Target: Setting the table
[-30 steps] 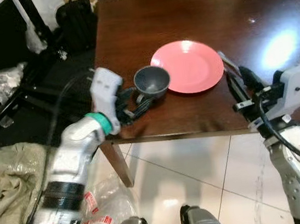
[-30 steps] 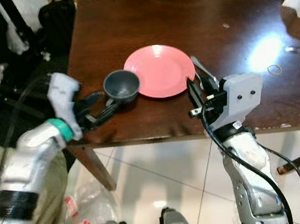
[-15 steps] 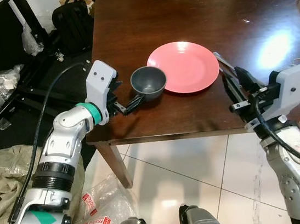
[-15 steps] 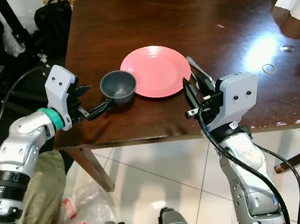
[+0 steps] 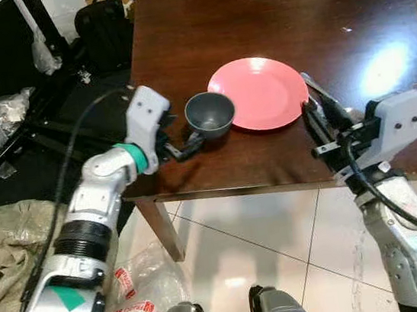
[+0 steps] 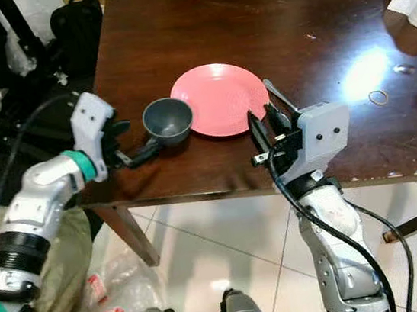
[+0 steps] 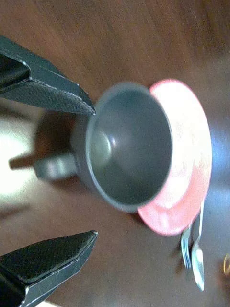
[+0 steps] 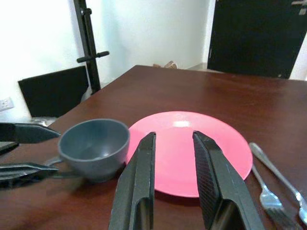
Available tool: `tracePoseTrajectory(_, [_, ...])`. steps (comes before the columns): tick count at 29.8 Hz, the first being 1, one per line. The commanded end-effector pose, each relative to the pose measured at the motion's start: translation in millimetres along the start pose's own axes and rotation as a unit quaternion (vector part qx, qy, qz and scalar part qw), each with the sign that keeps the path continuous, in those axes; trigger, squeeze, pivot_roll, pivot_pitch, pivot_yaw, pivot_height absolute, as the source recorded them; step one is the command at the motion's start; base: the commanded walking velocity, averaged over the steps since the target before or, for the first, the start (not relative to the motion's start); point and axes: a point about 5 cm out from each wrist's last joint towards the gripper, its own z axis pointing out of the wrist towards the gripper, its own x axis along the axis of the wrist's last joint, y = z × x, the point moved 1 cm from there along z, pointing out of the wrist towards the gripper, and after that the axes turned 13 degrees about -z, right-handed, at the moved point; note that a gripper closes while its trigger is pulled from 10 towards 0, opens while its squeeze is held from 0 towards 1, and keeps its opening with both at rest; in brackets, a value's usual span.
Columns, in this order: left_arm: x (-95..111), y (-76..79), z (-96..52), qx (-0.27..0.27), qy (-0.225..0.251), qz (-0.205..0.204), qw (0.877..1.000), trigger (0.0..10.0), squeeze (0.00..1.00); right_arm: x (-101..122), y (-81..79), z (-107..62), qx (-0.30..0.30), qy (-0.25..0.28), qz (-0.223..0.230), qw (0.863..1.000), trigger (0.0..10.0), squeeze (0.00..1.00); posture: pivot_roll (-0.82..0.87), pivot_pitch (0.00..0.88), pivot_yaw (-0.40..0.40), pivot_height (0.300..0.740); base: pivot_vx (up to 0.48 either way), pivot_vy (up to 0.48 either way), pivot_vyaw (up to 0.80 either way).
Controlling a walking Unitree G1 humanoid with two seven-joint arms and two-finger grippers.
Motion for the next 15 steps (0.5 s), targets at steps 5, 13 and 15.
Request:
tracePoseTrajectory(5, [-16, 5.4, 2.3, -0.013, -0.023, 0.009, 1.000, 10.0, 0.00, -4, -0.6, -0.8, -0.001, -0.005, -0.001, 1.000, 10.0, 0.00, 0.02, 0.076, 0.065, 0.740, 0.000, 0.000, 0.00])
tracePoseTrajectory(13, [-21, 5.0, 5.5, -0.001, -0.027, 0.021, 0.999, 10.0, 0.00, -5, -0.6, -2.0, -0.003, -0.007, 0.000, 1.000, 10.0, 0.00, 0.01, 0.077, 0.067, 0.740, 0.000, 0.000, 0.00])
tracePoseTrajectory(15, [-22, 3.2, 4.4, 0.003, -0.030, 0.022, 0.999, 10.0, 0.00, -5, -0.2, -2.5, -0.004, -0.008, 0.000, 1.000, 10.0, 0.00, 0.01, 0.077, 0.067, 0.740, 0.000, 0.000, 0.00])
